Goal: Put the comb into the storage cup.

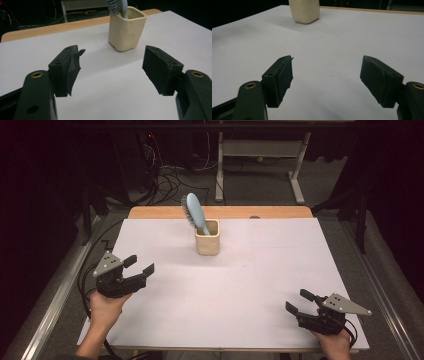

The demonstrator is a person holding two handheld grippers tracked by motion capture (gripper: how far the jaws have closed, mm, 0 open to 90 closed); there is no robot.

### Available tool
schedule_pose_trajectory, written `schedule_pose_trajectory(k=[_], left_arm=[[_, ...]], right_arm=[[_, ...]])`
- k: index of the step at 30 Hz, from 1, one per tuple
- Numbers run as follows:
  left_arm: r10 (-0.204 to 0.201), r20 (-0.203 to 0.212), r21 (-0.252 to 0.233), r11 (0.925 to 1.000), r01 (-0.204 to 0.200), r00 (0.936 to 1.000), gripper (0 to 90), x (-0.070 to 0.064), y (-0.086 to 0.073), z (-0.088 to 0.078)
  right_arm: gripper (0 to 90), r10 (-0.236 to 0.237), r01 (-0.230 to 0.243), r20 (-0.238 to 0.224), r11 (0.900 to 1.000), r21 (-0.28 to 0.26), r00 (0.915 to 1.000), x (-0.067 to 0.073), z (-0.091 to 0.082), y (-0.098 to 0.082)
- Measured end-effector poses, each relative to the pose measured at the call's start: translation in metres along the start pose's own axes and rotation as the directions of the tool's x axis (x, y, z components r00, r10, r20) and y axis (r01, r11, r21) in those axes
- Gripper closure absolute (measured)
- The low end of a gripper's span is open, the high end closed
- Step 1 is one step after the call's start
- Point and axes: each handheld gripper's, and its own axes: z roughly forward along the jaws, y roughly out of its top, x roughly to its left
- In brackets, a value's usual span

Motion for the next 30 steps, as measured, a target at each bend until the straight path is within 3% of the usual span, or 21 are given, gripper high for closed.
schedule_pose_trajectory(k=[30], left_arm=[[-0.034,-0.002,0.008,0.9994,0.034,0.9994,29.9,0.003,-0.026,-0.005]], right_arm=[[26.7,0.002,-0.002,0.003,1.000,-0.004,1.0000,0.001,-0.002,0.000]])
